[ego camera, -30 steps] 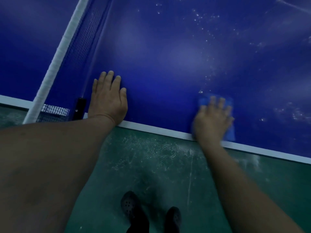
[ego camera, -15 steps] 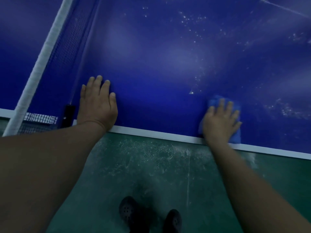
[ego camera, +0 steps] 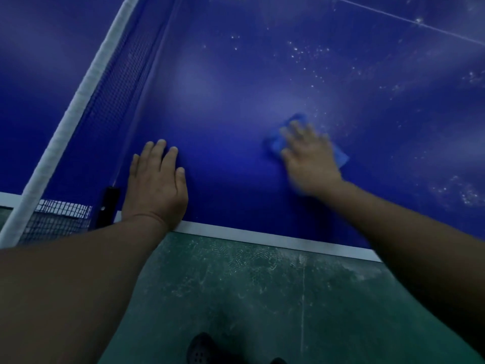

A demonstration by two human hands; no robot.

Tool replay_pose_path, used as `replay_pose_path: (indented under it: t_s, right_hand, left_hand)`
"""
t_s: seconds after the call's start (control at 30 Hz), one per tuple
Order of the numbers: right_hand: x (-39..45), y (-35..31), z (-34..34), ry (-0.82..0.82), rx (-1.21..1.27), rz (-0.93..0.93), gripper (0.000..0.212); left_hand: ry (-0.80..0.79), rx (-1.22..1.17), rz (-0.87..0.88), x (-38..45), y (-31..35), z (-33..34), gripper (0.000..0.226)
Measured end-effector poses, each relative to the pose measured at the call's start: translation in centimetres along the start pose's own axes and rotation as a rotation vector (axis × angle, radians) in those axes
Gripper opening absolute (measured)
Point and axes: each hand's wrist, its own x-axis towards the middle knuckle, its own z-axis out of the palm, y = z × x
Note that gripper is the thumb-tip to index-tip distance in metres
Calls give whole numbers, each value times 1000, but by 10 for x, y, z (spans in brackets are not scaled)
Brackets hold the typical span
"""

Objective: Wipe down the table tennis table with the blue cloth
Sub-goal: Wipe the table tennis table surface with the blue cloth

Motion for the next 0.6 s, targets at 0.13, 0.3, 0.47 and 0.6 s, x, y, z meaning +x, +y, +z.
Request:
replay_pose_path:
  t_s: [0.13,0.3,0.47,0.6]
  right_hand:
    - [24,57,-11,19,291,988,57]
    - [-13,-72,2,27,207,295,59]
    - [-44,-3,8,55,92,272,60]
    - [-43,86,-10,3,224,1051,58]
  left_hand:
    - [1,-4,1,1,-1,1,52]
    - [3,1,13,0,-1,0,60]
    - [-1,5,15,0,-2,1,56]
    - [1,7,8,0,0,0,55]
